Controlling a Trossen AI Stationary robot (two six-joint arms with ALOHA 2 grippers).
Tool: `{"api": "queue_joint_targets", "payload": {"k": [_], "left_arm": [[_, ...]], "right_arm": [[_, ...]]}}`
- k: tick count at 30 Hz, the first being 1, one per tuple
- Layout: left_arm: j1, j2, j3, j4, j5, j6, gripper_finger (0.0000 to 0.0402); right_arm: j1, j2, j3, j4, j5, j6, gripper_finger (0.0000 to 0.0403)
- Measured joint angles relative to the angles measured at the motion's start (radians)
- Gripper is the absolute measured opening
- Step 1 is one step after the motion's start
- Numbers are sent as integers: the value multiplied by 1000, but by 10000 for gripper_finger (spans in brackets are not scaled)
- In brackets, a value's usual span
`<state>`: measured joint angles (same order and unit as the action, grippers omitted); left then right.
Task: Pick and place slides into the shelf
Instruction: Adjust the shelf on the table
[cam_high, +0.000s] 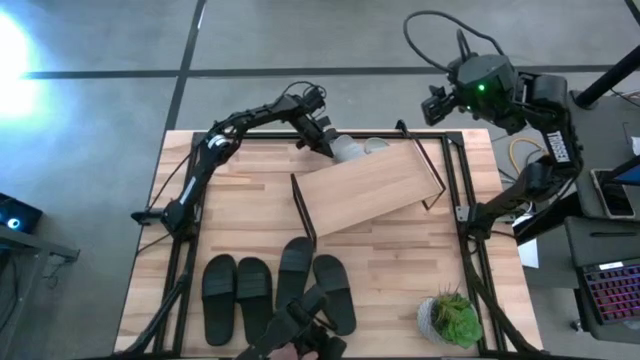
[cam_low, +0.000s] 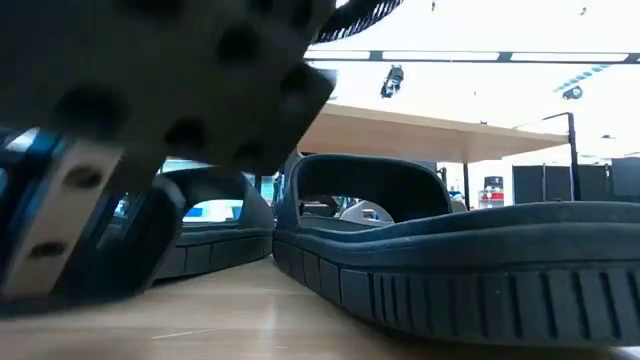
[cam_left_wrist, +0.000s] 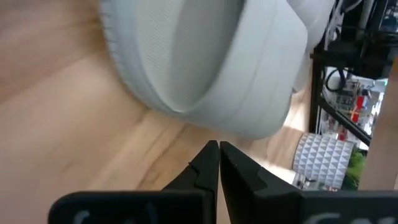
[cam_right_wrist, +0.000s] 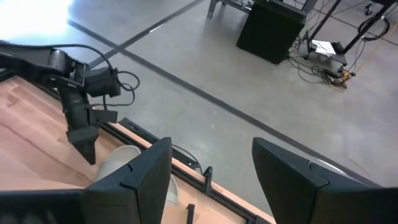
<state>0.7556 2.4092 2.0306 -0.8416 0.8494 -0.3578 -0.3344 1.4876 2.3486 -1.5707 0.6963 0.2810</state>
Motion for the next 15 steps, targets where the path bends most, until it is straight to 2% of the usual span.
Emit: {"api": "queue_joint_targets", "payload": {"k": [8, 15], "left_arm": [[4, 13, -14, 47, -34, -33, 0], [17, 14, -14, 206, 67, -210, 0]], "right_arm": [[0, -4, 0, 0, 0, -16, 215], [0, -5, 0, 0, 7, -11, 215]]}}
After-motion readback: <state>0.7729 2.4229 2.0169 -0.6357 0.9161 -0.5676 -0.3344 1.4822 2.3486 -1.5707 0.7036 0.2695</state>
